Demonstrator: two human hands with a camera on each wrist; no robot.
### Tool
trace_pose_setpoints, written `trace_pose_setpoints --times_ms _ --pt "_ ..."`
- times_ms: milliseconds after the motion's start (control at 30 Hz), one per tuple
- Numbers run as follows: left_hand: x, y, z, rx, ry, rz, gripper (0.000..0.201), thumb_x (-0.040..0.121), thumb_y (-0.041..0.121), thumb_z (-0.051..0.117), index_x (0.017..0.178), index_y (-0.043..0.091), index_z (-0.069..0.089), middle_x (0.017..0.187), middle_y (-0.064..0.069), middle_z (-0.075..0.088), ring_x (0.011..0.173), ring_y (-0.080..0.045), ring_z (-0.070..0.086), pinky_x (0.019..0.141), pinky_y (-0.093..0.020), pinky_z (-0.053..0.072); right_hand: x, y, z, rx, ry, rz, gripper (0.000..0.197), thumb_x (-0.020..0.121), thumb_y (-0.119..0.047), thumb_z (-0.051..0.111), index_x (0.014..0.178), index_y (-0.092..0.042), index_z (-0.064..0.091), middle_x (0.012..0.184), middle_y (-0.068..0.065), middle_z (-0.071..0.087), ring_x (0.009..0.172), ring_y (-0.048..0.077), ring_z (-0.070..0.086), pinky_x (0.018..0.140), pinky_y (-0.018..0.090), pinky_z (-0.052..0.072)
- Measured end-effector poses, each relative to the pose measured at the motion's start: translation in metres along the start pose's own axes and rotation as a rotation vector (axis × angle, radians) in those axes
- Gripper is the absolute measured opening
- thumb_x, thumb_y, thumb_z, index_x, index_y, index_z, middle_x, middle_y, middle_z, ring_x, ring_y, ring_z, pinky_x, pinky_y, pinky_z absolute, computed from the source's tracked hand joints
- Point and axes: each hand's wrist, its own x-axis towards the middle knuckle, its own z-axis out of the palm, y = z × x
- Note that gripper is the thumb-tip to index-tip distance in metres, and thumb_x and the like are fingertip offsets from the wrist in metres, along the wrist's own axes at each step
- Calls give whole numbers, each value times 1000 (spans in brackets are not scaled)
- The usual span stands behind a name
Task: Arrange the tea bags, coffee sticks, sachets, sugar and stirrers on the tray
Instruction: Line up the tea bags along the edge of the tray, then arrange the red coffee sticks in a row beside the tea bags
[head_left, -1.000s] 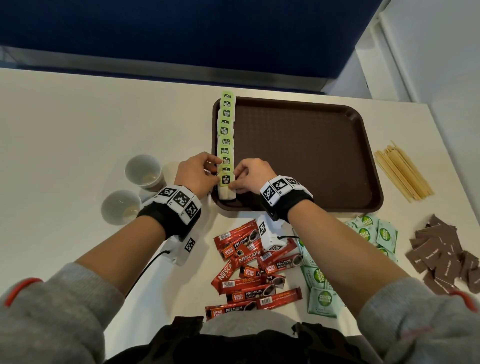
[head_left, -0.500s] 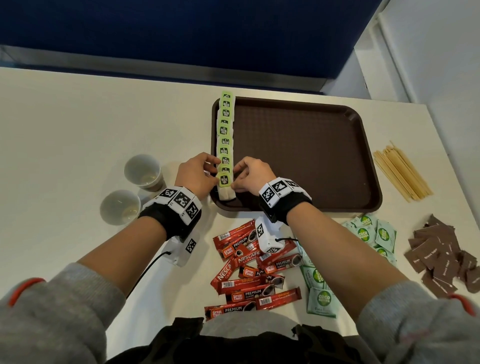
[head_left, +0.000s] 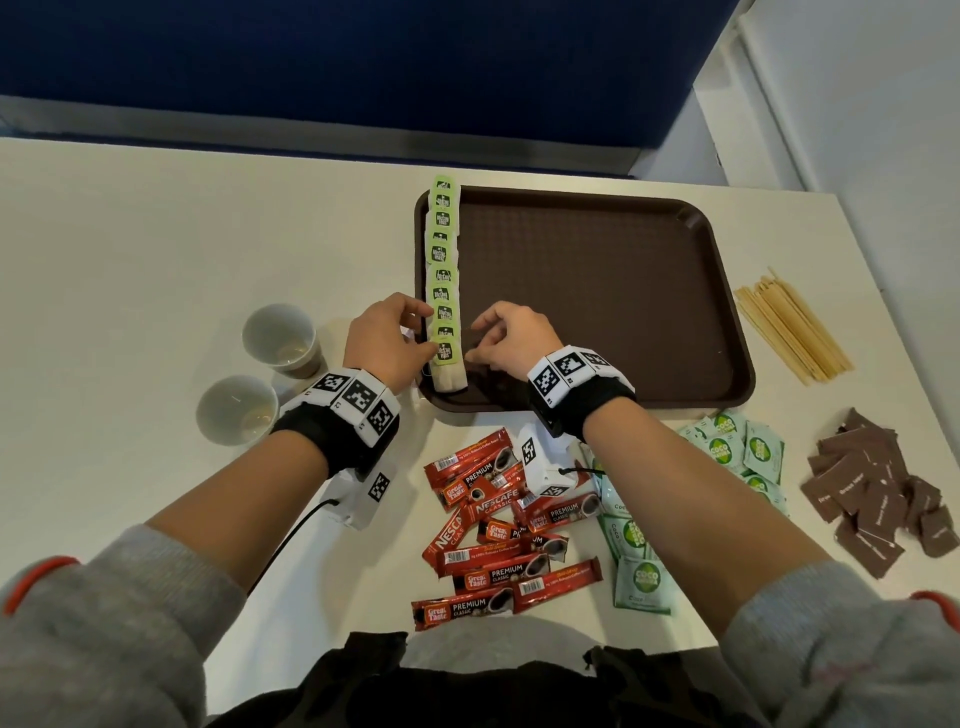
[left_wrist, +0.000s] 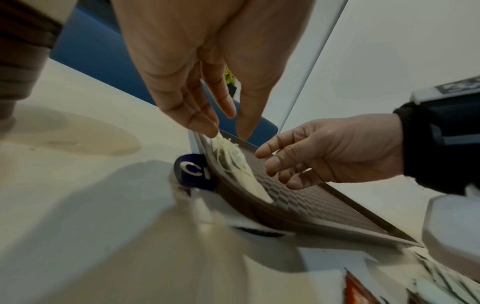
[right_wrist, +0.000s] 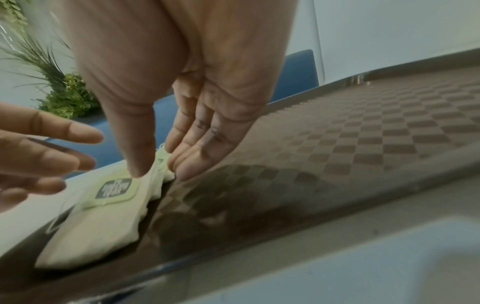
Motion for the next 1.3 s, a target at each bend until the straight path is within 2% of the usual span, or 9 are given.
trace_pose_setpoints --times_ms 100,233,333,500,667,800,1067,1200,1300 --pt "-10 6 -5 32 -77 57 31 76 15 77 102 22 62 92 3 63 77 -13 57 75 -26 49 -10 -2 -12 -67 5 -51 30 73 -21 79 96 -20 61 76 -6 65 68 3 58 63 16 46" --pt "-32 13 -8 205 -344 94 33 74 24 80 102 23 62 79 9 63 68 0 55 61 -12 38 -29 -3 -26 -132 -95 -77 39 69 -25 83 102 -19 63 85 -5 65 76 6 59 68 18 46" --pt "-56 16 -2 346 -490 125 41 73 32 80 109 24 61 89 9 64 73 -1 54 61 -14 38 -48 2 -26 -159 -189 -85 39 66 -22 85 98 -20 64 83 -6 65 73 5 59 69 19 47" --pt "-90 9 22 527 -540 117 73 71 43 79 133 21 46 128 -2 52 111 -18 53 90 -29 45 -82 20 -21 -350 -359 -71 52 63 -23 86 108 -24 61 94 -10 59 89 8 57 72 20 44" --pt "-119 1 48 688 -455 96 97 72 57 72 147 20 22 145 -7 30 131 -30 31 104 -44 36 -114 47 -9 -723 -364 -149 89 59 -23 86 134 -24 38 130 -2 42 120 17 38 95 32 40" --pt "-126 -8 67 773 -326 170 80 85 56 58 145 19 21 142 -8 32 127 -30 34 101 -44 36 -121 70 8 -815 -252 -233 90 63 -26 83 137 -21 32 137 4 33 127 23 31 104 42 38" --pt "-110 -19 76 705 -275 226 48 95 36 52 131 8 36 130 -13 39 118 -30 38 92 -40 42 -113 79 14 -672 -205 -228 60 78 -20 74 127 -12 42 129 9 38 121 24 35 101 37 38" --pt "-106 -17 77 697 -289 217 37 97 29 48 124 5 38 127 -15 40 116 -31 40 90 -40 41 -108 75 18 -601 -196 -213 41 84 -12 67 119 -7 46 121 12 44 110 26 48 90 32 37" --pt "-104 -16 77 673 -300 198 25 99 22 40 120 7 39 124 -15 42 112 -31 43 87 -41 42 -105 70 18 -607 -191 -185 36 86 -11 63 117 -6 45 119 14 48 105 29 53 87 34 40"
